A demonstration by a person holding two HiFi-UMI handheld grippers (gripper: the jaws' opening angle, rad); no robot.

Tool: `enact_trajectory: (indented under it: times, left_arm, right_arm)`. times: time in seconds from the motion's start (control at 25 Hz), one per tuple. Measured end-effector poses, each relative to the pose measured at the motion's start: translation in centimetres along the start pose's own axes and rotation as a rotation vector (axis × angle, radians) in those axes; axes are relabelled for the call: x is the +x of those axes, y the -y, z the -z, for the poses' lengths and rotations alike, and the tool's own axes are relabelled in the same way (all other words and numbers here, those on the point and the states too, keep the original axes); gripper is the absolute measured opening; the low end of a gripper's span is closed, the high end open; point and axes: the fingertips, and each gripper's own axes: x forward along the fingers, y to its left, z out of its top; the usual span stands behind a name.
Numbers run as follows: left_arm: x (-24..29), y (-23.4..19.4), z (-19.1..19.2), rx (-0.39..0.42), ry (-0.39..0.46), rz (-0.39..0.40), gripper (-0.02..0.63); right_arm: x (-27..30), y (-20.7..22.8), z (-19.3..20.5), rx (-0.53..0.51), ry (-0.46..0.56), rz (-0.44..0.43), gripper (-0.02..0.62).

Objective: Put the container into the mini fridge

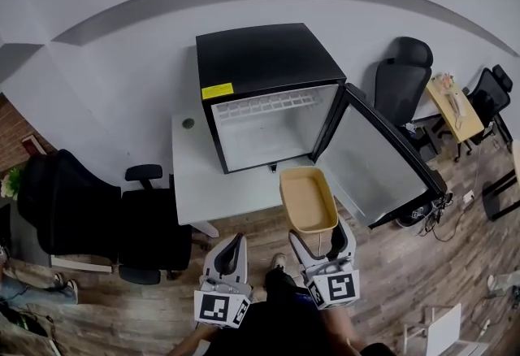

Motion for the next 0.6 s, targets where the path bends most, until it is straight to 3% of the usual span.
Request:
enact_trajectory:
  times: [0.32, 0.6]
  left_arm:
    - [11.0, -1.0, -1.5, -0.001, 0.023, -0.039, 0.008]
    - [16.6, -2.4, -2.7, 0.014, 0.024, -0.051, 0.008]
  right_arm:
    - [9.0, 6.7, -1.2, -0.013, 0.009, -0.064, 0.454]
    - [15.6, 9.6, -1.9, -0.045, 0.031, -0.076, 0.454]
